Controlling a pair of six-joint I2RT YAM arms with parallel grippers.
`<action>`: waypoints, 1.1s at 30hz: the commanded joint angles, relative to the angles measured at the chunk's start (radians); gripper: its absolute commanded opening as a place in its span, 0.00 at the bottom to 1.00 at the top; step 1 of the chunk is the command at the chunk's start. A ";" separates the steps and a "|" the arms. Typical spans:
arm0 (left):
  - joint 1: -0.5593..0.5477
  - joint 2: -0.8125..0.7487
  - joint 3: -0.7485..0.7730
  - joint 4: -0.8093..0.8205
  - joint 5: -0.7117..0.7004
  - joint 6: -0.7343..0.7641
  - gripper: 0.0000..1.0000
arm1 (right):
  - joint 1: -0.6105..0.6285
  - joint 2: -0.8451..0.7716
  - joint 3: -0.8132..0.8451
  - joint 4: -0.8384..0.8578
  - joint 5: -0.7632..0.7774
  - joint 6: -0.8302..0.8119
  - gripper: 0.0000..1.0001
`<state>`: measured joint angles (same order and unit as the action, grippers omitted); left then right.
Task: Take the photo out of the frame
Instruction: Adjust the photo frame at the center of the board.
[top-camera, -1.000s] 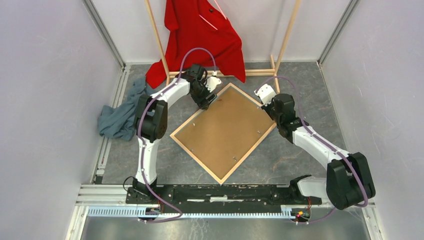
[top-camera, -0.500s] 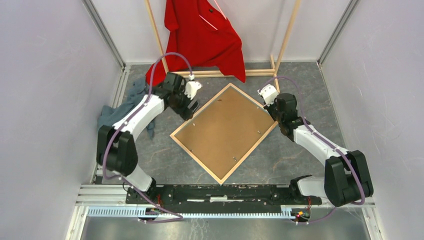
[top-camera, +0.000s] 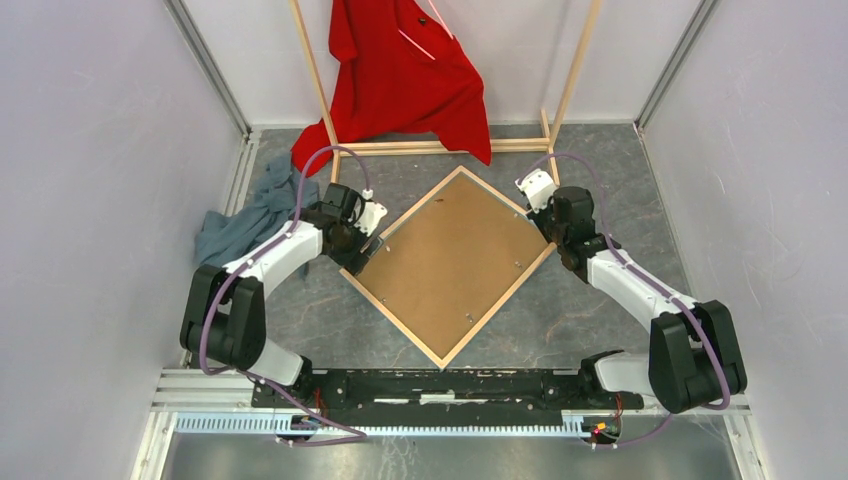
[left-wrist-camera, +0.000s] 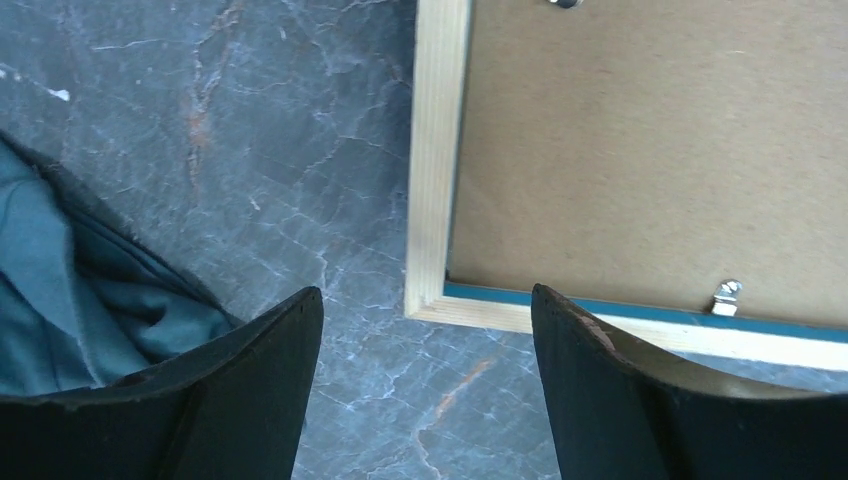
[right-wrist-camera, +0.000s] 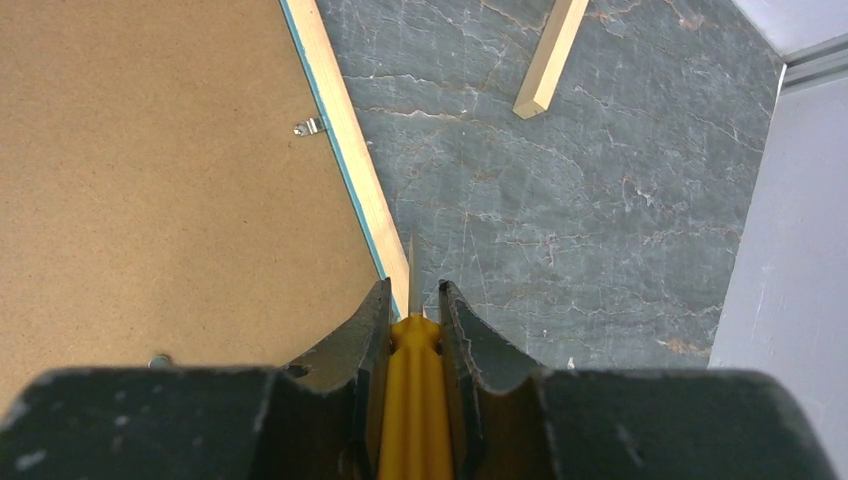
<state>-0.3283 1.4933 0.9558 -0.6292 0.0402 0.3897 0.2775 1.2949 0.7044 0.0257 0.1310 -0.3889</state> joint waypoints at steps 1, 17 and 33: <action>0.006 -0.019 -0.032 0.115 -0.107 -0.022 0.81 | -0.012 -0.022 0.023 0.029 0.005 0.013 0.00; 0.007 0.049 -0.018 0.134 -0.069 -0.022 0.66 | -0.018 0.041 0.027 0.031 0.048 0.003 0.00; 0.005 0.110 -0.001 0.181 -0.124 -0.014 0.53 | -0.025 0.056 0.030 0.037 0.104 0.006 0.00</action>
<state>-0.3264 1.5856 0.9226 -0.5007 -0.0547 0.3885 0.2596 1.3422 0.7044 0.0284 0.1913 -0.3893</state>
